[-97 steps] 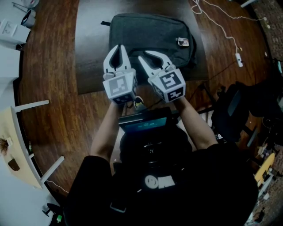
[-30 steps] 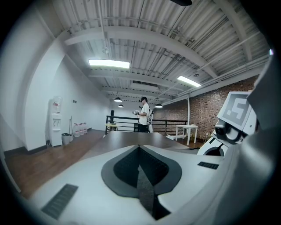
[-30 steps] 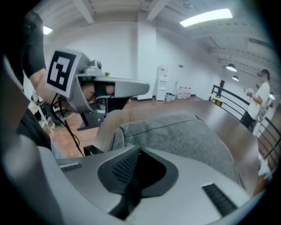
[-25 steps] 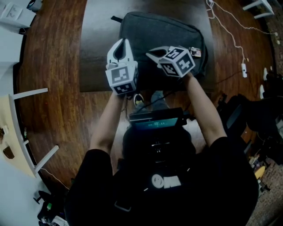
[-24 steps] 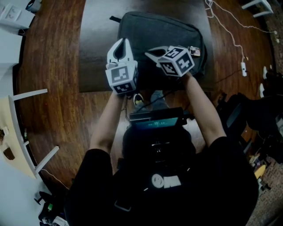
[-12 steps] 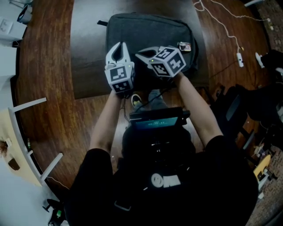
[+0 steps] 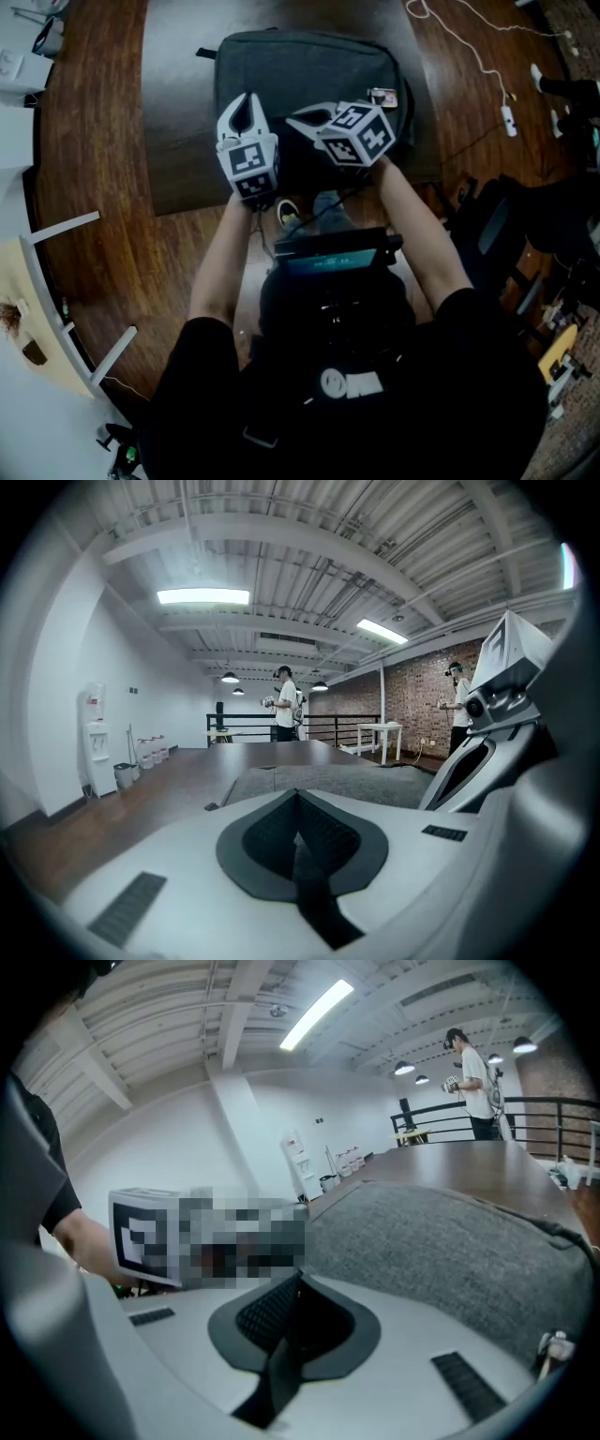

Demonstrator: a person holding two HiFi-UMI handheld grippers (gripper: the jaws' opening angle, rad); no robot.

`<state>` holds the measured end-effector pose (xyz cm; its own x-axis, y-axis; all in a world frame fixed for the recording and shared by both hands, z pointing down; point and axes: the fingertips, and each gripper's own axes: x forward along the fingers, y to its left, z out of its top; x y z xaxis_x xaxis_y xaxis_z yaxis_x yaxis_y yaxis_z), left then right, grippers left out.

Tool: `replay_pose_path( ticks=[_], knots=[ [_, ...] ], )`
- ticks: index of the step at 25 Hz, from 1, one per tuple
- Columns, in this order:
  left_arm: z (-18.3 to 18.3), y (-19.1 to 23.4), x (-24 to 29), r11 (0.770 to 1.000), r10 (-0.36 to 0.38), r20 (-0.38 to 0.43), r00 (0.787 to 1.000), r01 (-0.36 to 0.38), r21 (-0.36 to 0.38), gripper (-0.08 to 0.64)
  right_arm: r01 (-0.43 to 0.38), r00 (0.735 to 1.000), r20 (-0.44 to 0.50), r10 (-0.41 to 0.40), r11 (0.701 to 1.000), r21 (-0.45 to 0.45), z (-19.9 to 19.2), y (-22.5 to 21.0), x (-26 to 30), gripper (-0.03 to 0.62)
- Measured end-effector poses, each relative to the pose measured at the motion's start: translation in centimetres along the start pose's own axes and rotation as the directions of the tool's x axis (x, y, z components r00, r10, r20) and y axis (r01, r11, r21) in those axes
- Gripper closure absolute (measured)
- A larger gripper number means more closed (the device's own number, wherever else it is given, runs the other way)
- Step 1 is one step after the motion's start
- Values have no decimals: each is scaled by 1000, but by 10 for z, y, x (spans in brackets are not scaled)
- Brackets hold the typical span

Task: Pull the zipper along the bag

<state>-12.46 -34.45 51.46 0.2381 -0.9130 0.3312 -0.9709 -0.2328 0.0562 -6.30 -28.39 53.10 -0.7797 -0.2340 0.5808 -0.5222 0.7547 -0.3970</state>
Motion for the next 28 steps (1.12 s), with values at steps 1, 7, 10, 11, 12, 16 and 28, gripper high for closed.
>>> replay_pose_path(
  ticks=[1,7,10,11,12,16,28],
  knots=[
    [-1,-1,1,1000,3,-3,1000,-3,7,557,-3,1000,3,3,1000,3,-1,-1,-2,575],
    [-2,0,6,1000,15,-14,1000,-15,7,557,-21,1000,10,21,1000,22,-6,-10,-10,577],
    [-4,0,8,1000,17,-19,1000,-17,17,557,-28,1000,14,28,999,35,-9,-14,-16,577],
    [-5,1,8,1000,18,-22,1000,-17,20,557,-30,999,15,29,999,36,-10,-15,-18,577],
    [-5,1,8,1000,19,-24,1000,-18,22,557,-31,999,16,30,999,37,-11,-16,-19,577],
    [-6,0,12,999,29,-31,999,-28,28,557,-39,999,20,38,998,44,-14,-22,-26,577],
    [-7,1,11,999,21,-33,999,-19,33,557,-44,999,26,42,997,59,-23,-29,-39,575]
  ],
)
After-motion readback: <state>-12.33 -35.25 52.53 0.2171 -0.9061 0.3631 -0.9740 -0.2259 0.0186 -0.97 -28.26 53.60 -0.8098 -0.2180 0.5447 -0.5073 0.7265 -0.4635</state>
